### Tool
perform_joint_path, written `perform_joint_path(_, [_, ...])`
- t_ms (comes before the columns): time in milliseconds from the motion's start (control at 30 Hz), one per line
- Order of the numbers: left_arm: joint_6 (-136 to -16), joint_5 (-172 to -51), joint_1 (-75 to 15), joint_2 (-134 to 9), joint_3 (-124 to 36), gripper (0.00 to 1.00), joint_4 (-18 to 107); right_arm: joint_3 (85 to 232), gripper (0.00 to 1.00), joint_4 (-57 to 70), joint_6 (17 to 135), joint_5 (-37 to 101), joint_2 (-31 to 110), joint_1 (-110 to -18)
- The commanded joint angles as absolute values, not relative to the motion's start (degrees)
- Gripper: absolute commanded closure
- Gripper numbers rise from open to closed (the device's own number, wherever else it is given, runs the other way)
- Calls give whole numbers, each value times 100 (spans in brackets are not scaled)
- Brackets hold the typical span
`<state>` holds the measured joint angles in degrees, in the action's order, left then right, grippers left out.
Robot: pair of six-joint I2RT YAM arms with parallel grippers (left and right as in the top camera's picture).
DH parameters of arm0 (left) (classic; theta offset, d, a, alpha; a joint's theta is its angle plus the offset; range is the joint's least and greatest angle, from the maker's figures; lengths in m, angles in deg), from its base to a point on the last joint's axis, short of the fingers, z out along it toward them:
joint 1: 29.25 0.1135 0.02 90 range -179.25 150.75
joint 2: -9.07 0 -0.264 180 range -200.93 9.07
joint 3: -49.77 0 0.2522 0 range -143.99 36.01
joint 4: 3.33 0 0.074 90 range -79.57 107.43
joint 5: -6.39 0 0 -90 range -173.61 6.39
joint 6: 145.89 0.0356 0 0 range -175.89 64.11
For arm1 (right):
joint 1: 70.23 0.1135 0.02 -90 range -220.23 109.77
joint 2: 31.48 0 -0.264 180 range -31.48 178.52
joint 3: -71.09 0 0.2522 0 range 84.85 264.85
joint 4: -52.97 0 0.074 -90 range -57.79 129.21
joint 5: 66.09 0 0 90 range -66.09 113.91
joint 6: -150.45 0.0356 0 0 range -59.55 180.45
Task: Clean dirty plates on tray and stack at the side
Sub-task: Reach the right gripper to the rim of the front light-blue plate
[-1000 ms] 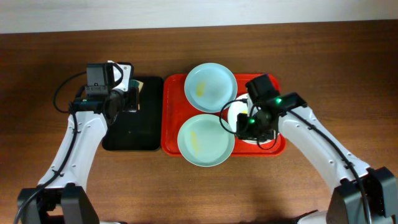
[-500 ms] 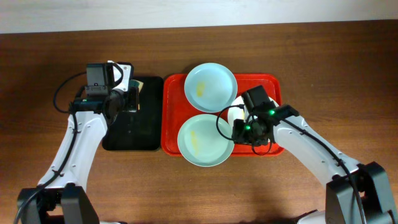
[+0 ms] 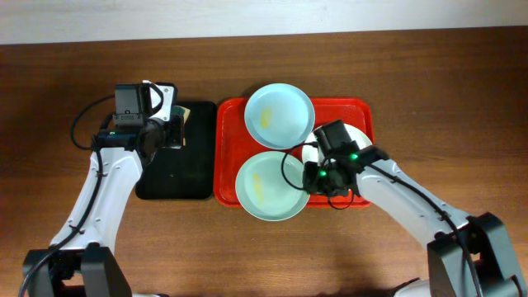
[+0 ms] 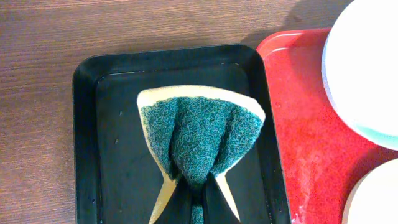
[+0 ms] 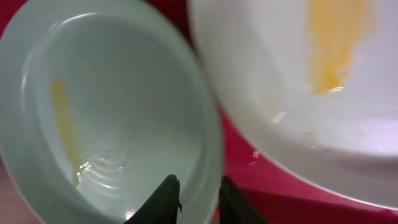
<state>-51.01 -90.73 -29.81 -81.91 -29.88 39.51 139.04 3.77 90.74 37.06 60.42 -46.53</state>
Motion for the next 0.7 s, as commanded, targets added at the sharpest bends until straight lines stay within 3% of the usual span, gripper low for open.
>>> perform_joint_path(0, [-5157,-9136,-2983,-8210,-2970,98,3921,13845,76,438,9185,3216,6083,-4386])
perform_joint_path(233, [-5157,-9136,-2983,-8210,-2970,98,3921,13845,71,419,9550,2698,6083,-4360])
perform_joint_path(667, [-5157,-9136,-2983,-8210,-2970,98,3921,13697,72,478,9699,2582,6083,-4360])
